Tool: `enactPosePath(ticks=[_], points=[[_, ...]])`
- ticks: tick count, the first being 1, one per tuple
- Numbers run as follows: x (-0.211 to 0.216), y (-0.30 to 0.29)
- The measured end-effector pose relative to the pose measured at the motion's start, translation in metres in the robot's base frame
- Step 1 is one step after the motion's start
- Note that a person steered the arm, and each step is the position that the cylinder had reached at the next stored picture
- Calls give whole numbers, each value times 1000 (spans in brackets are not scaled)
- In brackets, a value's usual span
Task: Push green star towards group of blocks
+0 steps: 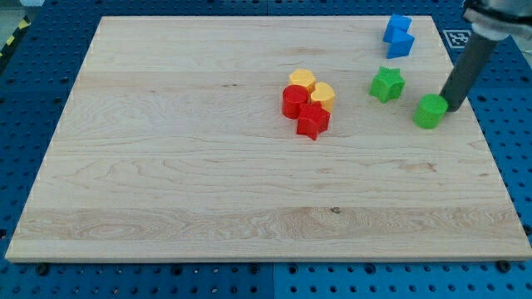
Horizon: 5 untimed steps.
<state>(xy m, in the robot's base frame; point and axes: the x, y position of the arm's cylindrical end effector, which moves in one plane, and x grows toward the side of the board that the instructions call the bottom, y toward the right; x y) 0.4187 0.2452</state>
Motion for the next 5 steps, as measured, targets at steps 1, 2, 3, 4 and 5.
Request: enactPosePath(ticks=[1, 2, 3, 4, 5], points=[[5, -4], [-32, 8], [-69, -3], [-69, -41], [-62, -56]])
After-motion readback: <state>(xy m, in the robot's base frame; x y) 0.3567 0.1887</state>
